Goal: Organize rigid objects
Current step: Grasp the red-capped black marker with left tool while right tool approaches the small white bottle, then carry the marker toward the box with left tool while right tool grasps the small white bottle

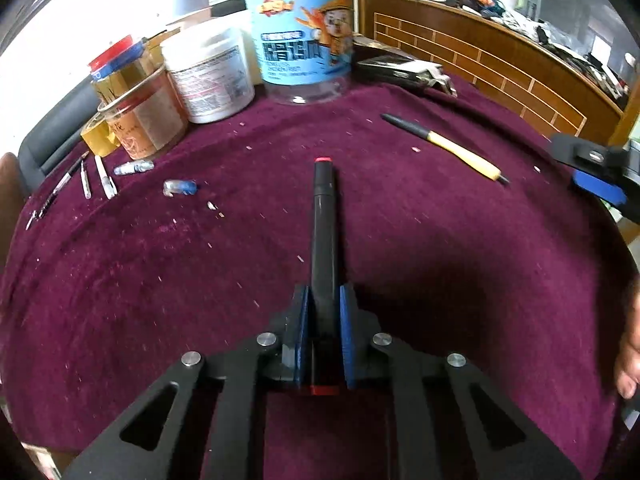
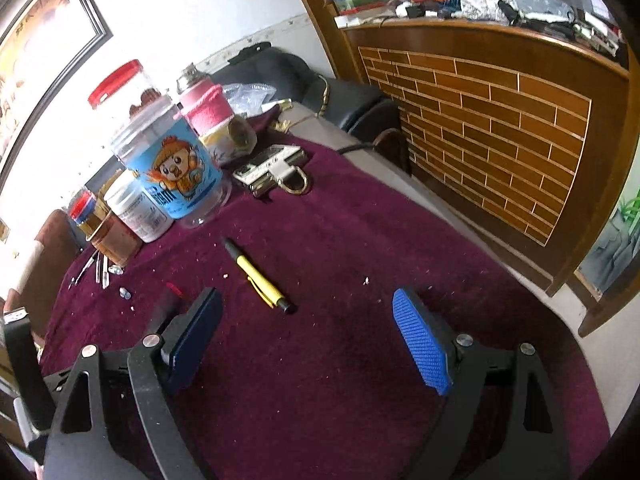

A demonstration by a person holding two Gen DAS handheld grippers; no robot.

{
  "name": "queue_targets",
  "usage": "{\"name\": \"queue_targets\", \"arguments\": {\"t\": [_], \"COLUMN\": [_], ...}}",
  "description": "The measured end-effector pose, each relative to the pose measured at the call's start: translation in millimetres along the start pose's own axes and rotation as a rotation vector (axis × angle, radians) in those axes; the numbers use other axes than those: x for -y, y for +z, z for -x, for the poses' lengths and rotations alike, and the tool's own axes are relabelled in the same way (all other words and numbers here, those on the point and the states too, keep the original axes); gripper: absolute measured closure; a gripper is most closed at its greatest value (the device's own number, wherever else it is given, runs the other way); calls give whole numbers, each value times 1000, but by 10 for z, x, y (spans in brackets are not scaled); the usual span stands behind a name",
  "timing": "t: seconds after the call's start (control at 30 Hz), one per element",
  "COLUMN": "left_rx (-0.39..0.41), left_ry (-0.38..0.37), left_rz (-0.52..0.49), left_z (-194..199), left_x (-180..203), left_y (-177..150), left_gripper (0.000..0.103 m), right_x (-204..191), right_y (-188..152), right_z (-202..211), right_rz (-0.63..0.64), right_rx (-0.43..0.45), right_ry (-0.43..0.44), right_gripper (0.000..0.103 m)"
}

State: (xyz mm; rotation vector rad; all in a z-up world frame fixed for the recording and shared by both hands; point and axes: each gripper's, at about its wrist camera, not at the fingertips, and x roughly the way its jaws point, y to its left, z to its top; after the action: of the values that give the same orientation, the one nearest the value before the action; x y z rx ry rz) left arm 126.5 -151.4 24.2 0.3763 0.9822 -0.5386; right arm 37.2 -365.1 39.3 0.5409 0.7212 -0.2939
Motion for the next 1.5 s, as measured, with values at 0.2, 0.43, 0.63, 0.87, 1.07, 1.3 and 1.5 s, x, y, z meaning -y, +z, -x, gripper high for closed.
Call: {"name": "queue_targets", "arguments": {"t": [0.2,0.43,0.63,0.87,1.07,1.3,1.5], "left_rx": [-16,-36,24,60,159,256,255], "left_ry": [9,67,19,-82,-95,2,55], "left_rz": [42,67,148,262,386,481,567], "left_z": [301,485,526,1094,1781,2283,2325], "left_x": [83,274,264,21,-428,-871,-1182], "left_y": [-363,-780,-858,-1363,-1967,-2504,-2792], "left_gripper": [92,74,91,91,91,91,91], "right_x": [-76,19,-106,-256,-575,-1041,-1771], "right_y": [-51,-43,-116,-196,-381,-705,-1106], "right_z": [-44,-85,-109,-128,-151,-187,-47], "right_rz": [43,-12,34,100,245,389,548], "right_rx": [-10,-37,-43,-40,-44,-140,-246], "right_ry": [-21,15,3,7,14,97,249], "right_gripper": [16,16,16,16,16,16,16]}}
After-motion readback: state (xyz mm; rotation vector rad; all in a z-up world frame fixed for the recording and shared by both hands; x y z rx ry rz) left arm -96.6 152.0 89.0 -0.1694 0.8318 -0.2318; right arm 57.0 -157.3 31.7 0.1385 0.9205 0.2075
